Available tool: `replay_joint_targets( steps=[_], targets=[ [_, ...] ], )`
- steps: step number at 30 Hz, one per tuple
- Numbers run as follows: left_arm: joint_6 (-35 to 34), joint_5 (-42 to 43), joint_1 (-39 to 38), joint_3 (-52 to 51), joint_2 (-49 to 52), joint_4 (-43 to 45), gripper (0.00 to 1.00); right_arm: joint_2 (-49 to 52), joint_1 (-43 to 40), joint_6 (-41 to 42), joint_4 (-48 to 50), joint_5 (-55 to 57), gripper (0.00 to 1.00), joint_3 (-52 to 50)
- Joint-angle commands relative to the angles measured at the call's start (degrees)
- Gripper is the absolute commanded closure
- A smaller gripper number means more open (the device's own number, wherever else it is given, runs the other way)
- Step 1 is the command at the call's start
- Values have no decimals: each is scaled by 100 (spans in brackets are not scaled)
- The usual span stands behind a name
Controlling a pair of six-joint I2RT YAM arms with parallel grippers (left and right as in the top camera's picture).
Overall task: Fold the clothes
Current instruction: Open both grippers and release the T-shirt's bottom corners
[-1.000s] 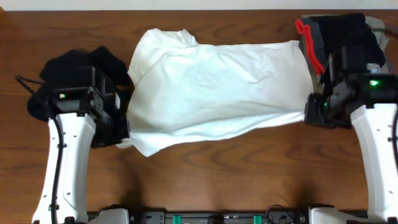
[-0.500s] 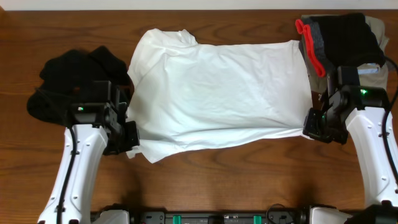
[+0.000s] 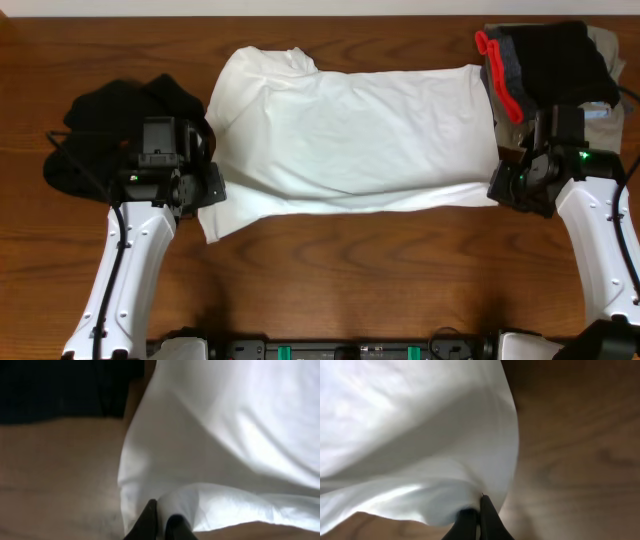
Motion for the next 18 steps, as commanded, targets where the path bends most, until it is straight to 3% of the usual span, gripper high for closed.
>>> replay_joint_targets(
  steps=[1,18],
  targets=[
    [-26,-87,-11,-7,44,190,94,28,-39,-136,144,-39,99,-7],
    [-7,-234,-22,-7,957,1744,94,1130,-44,-420,1484,-111,99,-7]
  ],
)
